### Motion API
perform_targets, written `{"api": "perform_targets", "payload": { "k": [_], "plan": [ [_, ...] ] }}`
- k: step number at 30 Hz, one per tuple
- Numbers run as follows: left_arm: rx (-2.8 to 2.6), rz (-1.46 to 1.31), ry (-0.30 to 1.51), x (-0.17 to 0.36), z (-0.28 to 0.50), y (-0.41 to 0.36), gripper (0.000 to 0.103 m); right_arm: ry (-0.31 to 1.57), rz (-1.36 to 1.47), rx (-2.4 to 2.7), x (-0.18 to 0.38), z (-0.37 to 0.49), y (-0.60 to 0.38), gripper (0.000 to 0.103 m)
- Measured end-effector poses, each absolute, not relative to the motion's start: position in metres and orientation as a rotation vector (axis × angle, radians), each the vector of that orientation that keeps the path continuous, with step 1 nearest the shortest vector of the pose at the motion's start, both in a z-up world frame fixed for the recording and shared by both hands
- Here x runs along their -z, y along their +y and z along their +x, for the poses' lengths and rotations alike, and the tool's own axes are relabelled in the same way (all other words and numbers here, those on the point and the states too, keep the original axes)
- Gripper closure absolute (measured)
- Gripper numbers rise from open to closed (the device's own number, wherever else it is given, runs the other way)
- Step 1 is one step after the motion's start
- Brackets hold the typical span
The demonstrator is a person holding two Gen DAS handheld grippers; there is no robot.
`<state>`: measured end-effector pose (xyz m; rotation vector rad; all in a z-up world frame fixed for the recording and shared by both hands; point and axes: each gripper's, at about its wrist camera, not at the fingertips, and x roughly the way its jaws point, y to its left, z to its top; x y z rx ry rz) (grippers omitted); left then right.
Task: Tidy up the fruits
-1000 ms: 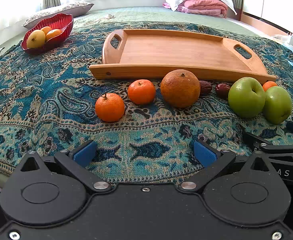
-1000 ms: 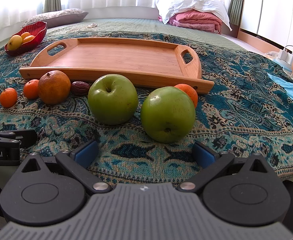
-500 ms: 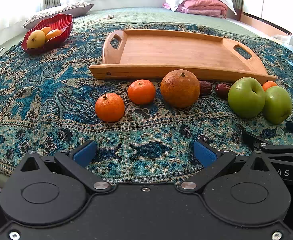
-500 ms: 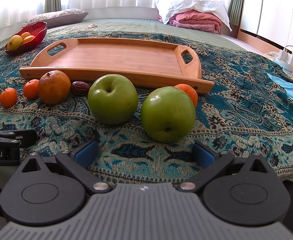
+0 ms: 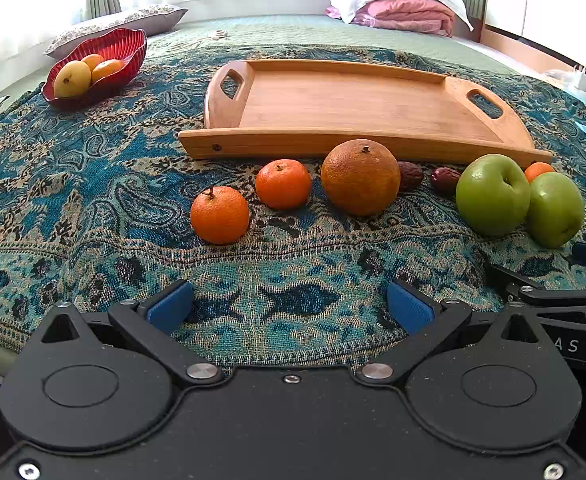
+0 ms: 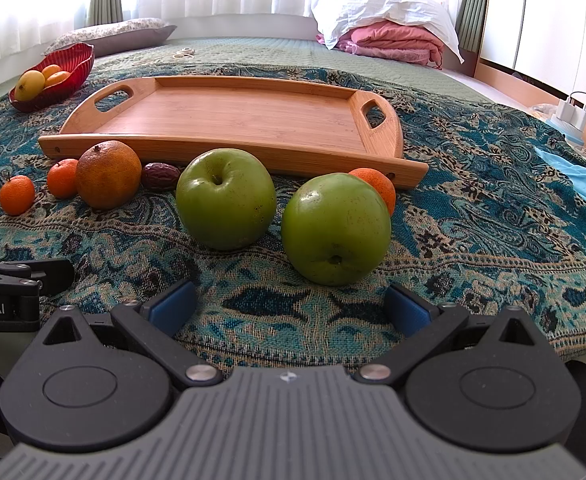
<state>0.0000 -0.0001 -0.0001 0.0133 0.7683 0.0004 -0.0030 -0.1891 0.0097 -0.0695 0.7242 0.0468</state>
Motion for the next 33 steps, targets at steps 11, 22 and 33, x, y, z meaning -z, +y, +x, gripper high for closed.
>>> {"api": "perform_targets", "payload": {
  "k": [11, 22, 33],
  "plan": [
    [0.0, 0.014, 0.768, 0.0001, 0.0, -0.0002, 0.0, 0.723, -0.07, -0.047, -0.0098, -0.0033, -0.1891, 0.0],
    [-0.002, 0.02, 0.762, 0.0009, -0.0008, -0.0014, 0.0, 0.721, -0.068, -0.047, -0.0101, -0.0039, -0.1895, 0.0],
    [0.026, 0.014, 0.729, -0.0002, -0.0046, 0.0062, 0.0, 0.705, -0.045, -0.061, -0.01, -0.006, -0.1956, 0.0]
  ]
}}
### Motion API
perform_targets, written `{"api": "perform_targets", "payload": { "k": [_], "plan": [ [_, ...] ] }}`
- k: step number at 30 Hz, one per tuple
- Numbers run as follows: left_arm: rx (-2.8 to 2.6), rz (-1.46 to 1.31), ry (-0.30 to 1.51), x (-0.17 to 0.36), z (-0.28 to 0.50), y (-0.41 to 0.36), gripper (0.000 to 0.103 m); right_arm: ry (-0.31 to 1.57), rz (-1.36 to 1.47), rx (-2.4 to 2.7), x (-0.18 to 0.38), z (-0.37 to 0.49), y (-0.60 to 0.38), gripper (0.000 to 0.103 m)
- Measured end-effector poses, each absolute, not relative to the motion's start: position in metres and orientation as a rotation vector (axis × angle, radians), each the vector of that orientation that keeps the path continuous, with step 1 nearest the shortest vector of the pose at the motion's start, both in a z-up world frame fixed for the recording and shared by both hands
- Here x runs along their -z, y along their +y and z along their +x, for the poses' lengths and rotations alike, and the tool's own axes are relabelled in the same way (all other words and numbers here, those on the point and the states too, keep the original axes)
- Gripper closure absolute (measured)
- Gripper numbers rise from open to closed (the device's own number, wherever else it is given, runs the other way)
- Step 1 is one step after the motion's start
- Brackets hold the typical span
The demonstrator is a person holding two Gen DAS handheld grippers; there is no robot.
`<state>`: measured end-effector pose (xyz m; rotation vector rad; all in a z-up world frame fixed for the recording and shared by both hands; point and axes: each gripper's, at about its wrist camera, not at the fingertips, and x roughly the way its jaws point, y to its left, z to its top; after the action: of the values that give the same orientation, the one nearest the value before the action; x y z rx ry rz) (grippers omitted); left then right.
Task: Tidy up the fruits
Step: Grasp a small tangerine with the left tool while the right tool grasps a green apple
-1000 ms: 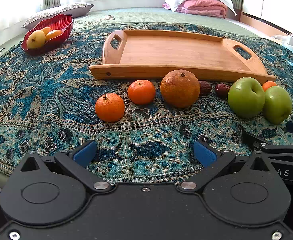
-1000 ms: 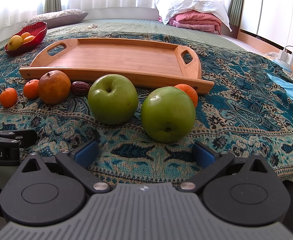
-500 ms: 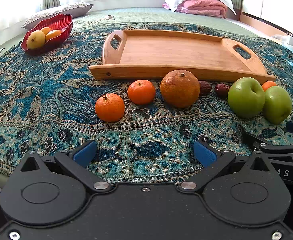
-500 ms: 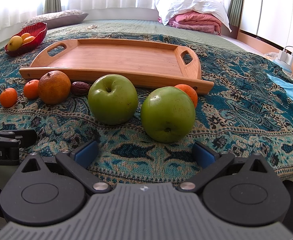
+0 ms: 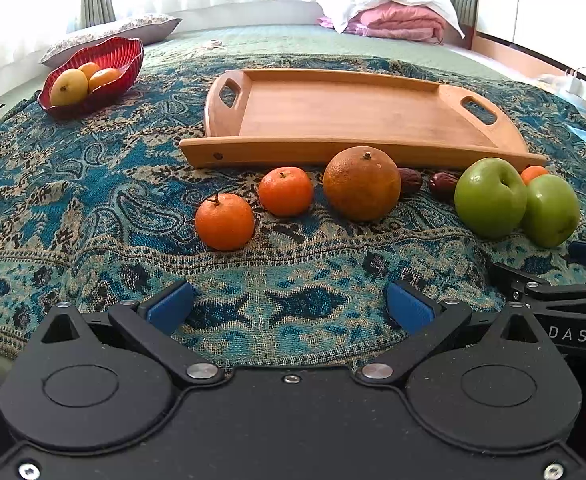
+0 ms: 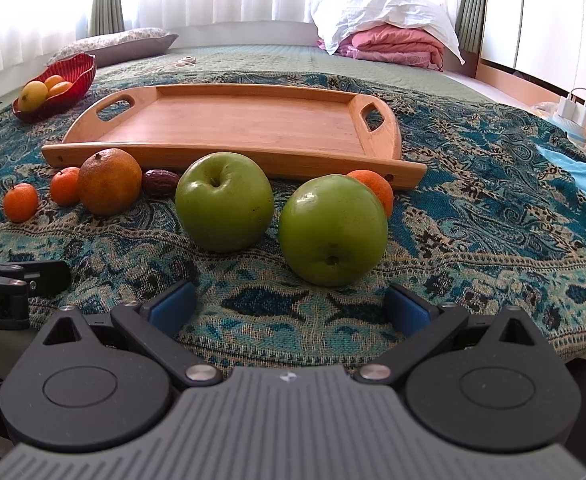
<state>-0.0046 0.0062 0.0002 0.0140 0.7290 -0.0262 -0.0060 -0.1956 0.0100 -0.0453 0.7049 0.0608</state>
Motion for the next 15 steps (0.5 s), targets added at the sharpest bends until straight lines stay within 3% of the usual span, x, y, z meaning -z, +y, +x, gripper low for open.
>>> {"api": "perform_targets", "payload": {
  "k": [4, 6, 13, 15],
  "plan": [
    [0.007, -0.003, 0.7, -0.003, -0.009, 0.008, 0.003, 0.687, -0.044, -0.068, -0.007, -0.006, -0.195, 0.0],
    [-0.02, -0.037, 0.678, -0.006, -0.011, 0.013, 0.017, 0.675, -0.049, -0.078, -0.008, -0.007, -0.196, 0.0],
    [-0.073, -0.051, 0.609, -0.017, -0.009, 0.032, 0.035, 0.559, -0.054, -0.043, -0.02, -0.019, -0.203, 0.001],
    [-0.079, -0.037, 0.589, -0.018, -0.008, 0.034, 0.041, 0.533, -0.049, -0.032, -0.023, -0.02, -0.205, 0.009]
  ]
}}
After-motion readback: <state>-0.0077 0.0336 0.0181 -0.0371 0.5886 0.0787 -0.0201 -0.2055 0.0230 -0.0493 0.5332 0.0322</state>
